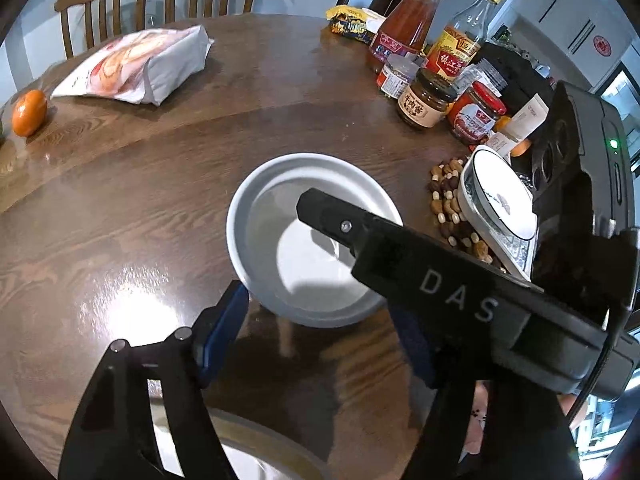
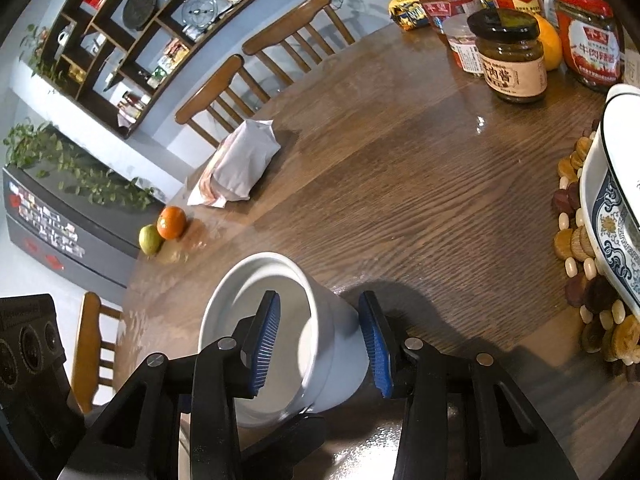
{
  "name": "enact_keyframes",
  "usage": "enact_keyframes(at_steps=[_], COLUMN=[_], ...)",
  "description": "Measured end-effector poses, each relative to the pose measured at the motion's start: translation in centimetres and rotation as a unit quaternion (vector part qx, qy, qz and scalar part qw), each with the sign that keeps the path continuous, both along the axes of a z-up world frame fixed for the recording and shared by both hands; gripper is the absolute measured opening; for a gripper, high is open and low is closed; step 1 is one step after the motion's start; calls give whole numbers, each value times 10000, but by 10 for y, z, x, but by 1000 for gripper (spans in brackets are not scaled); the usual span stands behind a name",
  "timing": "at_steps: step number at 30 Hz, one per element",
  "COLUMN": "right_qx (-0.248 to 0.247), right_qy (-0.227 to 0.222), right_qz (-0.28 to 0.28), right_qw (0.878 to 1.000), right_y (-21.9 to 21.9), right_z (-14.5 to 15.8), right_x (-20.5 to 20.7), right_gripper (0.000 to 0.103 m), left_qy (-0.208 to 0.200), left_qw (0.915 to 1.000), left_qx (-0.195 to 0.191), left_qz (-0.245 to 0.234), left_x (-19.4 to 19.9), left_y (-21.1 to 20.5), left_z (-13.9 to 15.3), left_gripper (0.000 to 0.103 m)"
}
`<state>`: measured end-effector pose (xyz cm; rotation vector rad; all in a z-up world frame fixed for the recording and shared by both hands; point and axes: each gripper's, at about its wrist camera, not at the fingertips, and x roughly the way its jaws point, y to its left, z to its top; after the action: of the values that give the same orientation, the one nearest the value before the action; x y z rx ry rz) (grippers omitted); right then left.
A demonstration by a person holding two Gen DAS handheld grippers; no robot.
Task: Organize plates and bowls
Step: 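Lift the white pot with the right tool and carry it toward the stack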
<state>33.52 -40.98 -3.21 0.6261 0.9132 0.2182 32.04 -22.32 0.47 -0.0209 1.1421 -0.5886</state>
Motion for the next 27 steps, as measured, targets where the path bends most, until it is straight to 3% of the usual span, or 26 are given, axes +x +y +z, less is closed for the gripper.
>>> enact_keyframes(at_steps=[27], right_qx=[-146], right_qy=[-325], right_qz=[210], right_qw=[9991], right_y=[17], right_z=[39], right_x=[-28], right_gripper=[44], left_qy=[-362], left_qw=[9992], left_qx=[48], left_qz=[153], left_x=[-36], left_y=[17], left_z=[40], left_gripper=[68])
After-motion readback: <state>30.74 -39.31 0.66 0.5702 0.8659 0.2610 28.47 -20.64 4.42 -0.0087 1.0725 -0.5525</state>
